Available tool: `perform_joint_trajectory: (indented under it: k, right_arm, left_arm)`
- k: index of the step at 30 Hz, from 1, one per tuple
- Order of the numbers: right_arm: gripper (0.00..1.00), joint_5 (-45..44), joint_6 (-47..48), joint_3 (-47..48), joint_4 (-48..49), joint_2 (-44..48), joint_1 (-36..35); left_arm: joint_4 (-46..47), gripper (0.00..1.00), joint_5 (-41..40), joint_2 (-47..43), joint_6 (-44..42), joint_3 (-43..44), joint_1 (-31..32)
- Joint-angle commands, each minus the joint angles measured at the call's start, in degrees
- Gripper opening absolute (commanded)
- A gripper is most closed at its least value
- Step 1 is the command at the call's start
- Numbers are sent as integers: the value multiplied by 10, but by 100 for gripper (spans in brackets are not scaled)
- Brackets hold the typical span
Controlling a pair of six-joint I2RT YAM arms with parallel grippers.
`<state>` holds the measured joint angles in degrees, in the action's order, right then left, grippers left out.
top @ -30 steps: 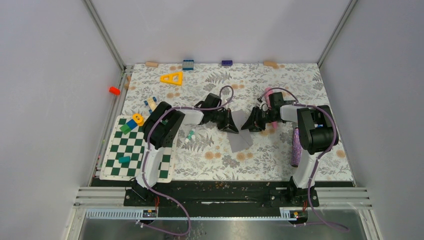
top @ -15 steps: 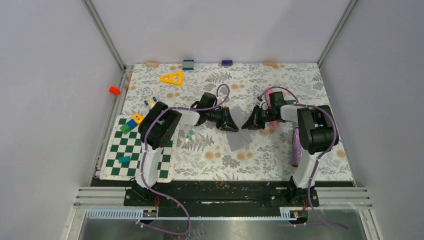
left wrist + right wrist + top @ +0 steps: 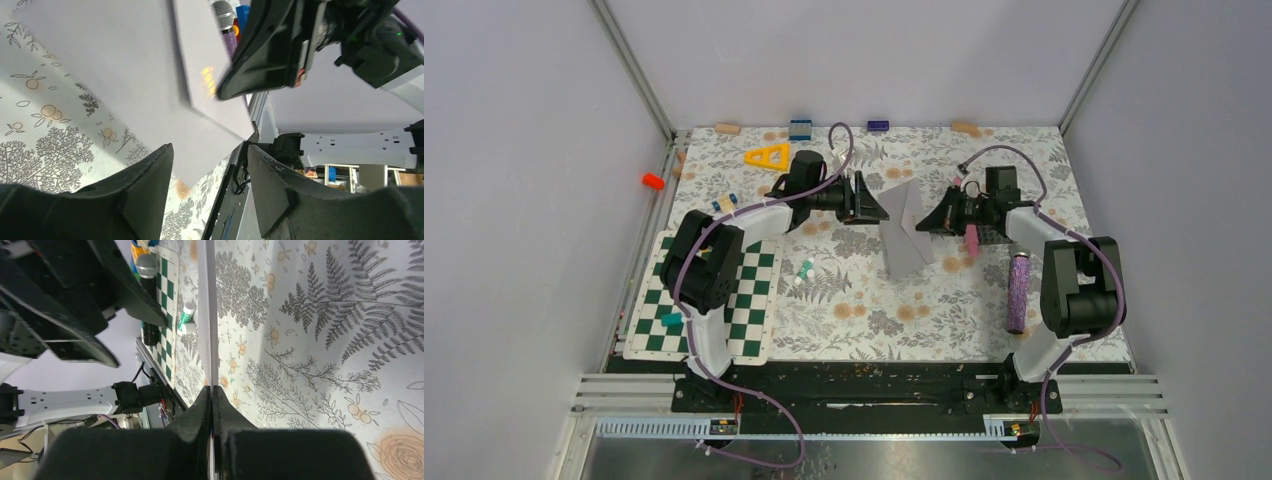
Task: Place the letter into the envelope and seal it
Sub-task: Seal the envelope flap on the envelope.
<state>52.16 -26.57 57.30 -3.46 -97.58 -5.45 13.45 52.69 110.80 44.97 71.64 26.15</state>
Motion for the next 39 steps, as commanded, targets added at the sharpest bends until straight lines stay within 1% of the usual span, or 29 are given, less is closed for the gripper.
perform_joint_trajectory:
  k: [1,6,10,12,13,15,16,17,18,21,23,31,34,39]
  right_arm:
    - [0,39,-36,2,56,54,29]
    - [0,66,-98,-15,114,77,46]
    - [0,80,-142,-30,160,83,50]
    - [0,87,-162,-35,180,82,50]
    - [0,90,-171,-38,190,81,50]
    - [0,93,-185,-43,200,80,50]
    - [0,96,-191,-45,206,78,50]
    - [0,100,-201,-49,218,77,50]
    - [0,103,-215,-54,233,75,51]
    - [0,110,-243,-63,270,68,50]
    - [0,111,-252,-67,280,66,50]
    - [0,112,-262,-80,295,55,40]
    - [0,111,-254,-78,287,49,29]
    - [0,108,-220,-75,253,45,19]
  left_arm:
    - [-37,58,-25,-24,-68,3,-5]
    - [-35,64,-31,-15,-90,8,-8]
    - [48,75,1,-12,-49,-9,-9]
    - [123,82,23,-5,-1,-22,-11]
    - [172,87,34,-1,43,-32,-12]
    - [309,97,52,11,134,-55,-13]
    - [380,99,56,18,178,-66,-12]
    - [438,99,57,24,212,-74,-11]
    - [460,99,55,27,224,-77,-10]
    - [436,99,49,27,202,-76,-3]
    - [399,99,45,25,178,-77,5]
    - [411,98,47,46,194,-60,25]
    - [413,95,47,51,199,-53,31]
    - [414,79,50,57,206,-44,31]
